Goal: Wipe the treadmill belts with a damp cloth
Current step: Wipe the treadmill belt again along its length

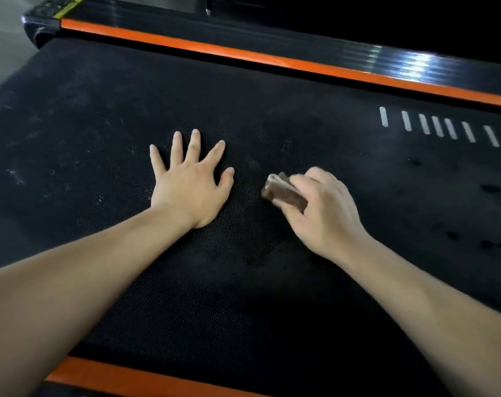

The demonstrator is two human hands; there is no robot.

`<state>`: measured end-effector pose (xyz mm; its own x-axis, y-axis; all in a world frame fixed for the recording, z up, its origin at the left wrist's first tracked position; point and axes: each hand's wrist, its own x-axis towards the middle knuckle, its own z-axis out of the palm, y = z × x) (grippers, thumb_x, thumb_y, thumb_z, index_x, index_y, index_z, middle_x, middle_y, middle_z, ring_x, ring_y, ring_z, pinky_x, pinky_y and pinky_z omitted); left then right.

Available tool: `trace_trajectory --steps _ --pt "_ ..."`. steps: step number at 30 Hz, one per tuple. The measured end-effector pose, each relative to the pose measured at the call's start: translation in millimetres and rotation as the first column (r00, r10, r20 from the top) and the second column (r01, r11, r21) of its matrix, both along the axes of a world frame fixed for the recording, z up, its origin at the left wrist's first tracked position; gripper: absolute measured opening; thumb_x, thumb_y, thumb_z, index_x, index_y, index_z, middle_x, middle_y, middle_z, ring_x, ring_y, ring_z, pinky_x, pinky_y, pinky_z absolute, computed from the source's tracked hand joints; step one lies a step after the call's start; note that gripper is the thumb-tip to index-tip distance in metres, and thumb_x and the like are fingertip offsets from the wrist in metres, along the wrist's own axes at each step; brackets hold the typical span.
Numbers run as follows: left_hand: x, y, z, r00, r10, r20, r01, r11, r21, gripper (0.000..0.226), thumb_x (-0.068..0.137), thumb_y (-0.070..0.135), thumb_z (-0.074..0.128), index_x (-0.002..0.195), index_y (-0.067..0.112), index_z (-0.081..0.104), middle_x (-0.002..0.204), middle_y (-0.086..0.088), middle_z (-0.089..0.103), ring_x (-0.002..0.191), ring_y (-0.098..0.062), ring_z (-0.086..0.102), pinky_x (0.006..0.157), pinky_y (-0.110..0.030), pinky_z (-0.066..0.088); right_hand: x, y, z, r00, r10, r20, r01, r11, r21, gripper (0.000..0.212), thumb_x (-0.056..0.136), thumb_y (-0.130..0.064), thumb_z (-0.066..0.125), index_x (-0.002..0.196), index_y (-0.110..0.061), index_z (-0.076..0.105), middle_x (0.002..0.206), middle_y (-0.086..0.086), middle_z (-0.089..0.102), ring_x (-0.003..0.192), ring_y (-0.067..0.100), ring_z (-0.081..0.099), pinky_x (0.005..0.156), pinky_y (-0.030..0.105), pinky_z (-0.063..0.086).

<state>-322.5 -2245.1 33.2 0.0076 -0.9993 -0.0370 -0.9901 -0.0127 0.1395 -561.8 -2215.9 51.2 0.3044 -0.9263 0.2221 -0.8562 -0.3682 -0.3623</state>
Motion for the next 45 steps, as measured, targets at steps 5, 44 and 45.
trace_trajectory --steps 5,44,45 --pt "0.6 0.7 1.8 1.000 0.011 -0.025 -0.011 1.000 0.006 0.067 0.101 0.066 0.018 0.163 0.041 0.015 0.174 -0.006 0.003 0.159 -0.033 -0.008 0.122 -0.067 -0.006 -31.6 -28.5 6.1 0.983 -0.179 -0.031 0.178 0.983 -0.045 0.025 0.091 -0.045 0.066 0.083 -0.023 0.056 0.080 -0.005 0.045 0.077 0.026 0.054 0.068 0.033 0.037" --pt "-96.7 16.8 5.6 0.996 -0.060 -0.060 0.062 0.998 0.030 0.060 0.107 0.050 0.017 0.164 0.034 0.011 0.174 -0.007 -0.003 0.158 -0.033 -0.013 0.116 -0.076 -0.009 -62.6 31.3 0.9 0.991 -0.132 0.017 0.133 0.990 -0.042 0.035 0.089 -0.052 0.062 0.076 -0.020 0.053 0.079 -0.004 0.046 0.074 0.024 0.051 0.065 0.035 0.039" --pt "-97.6 17.1 5.8 0.997 -0.066 -0.050 0.067 0.997 0.028 0.060 0.107 0.050 0.016 0.164 0.034 0.009 0.174 -0.008 -0.004 0.158 -0.034 -0.013 0.116 -0.076 -0.009 -57.0 47.0 3.0 0.999 -0.016 0.046 0.016 1.000 0.002 0.035 0.089 -0.053 0.061 0.074 -0.024 0.048 0.078 -0.006 0.044 0.072 0.020 0.048 0.065 0.034 0.037"
